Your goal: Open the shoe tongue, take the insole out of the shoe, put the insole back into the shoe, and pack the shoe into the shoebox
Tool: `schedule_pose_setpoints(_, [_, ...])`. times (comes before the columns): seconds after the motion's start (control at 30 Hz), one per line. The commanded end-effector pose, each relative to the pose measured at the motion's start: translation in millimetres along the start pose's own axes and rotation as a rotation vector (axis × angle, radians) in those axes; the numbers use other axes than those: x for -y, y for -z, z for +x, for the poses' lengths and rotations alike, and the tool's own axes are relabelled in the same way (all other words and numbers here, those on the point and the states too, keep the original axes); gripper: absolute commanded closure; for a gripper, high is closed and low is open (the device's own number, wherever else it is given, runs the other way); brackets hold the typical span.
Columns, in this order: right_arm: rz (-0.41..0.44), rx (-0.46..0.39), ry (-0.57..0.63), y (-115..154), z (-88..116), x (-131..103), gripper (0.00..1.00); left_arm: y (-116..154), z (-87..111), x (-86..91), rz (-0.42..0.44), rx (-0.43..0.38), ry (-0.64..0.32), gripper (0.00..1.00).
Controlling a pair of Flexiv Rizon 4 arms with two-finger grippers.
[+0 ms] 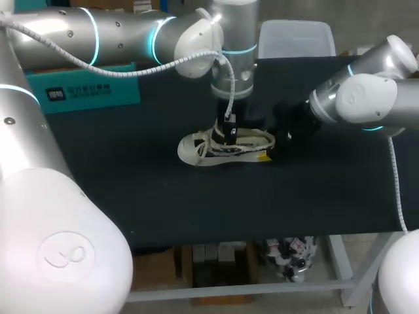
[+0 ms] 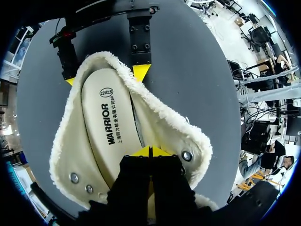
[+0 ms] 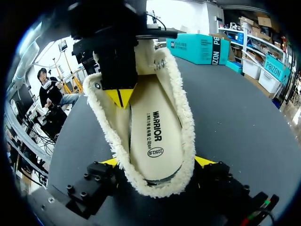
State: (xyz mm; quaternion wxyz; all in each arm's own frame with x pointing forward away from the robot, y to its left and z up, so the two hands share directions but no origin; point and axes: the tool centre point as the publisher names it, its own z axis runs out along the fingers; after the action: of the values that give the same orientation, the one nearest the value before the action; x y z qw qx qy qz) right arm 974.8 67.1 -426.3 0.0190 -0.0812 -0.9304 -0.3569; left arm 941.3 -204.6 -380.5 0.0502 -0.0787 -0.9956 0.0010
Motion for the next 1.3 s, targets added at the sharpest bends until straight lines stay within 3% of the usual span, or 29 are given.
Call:
schedule_pose_setpoints(0.03, [-0.002,0.003,0.000,-3.3,0.2,6.7,1.00,-15.0,0.0,1.0,-0.004,0.017,0.023,1.00])
schedule_pose_setpoints(0.2, [-0.002,0.003,0.000,-3.3,0.2,6.7,1.00,-22.9,-5.4,-3.2,0.007,0.008,0.047,1.00])
schedule_pose_setpoints(0.77, [-0.002,0.003,0.000,-3.3,0.2,6.7,1.00,-39.3,6.4,1.9,-0.013,0.041,0.031,1.00])
schedule_pose_setpoints(1.1, [-0.002,0.003,0.000,-3.3,0.2,6.7,1.00,-47.3,-0.4,-0.2,-0.021,0.075,0.066,0.86])
schedule_pose_setpoints(1.3, [-0.002,0.003,0.000,-3.3,0.2,6.7,1.00,-53.4,-6.3,-1.8,-0.025,0.103,0.081,0.84])
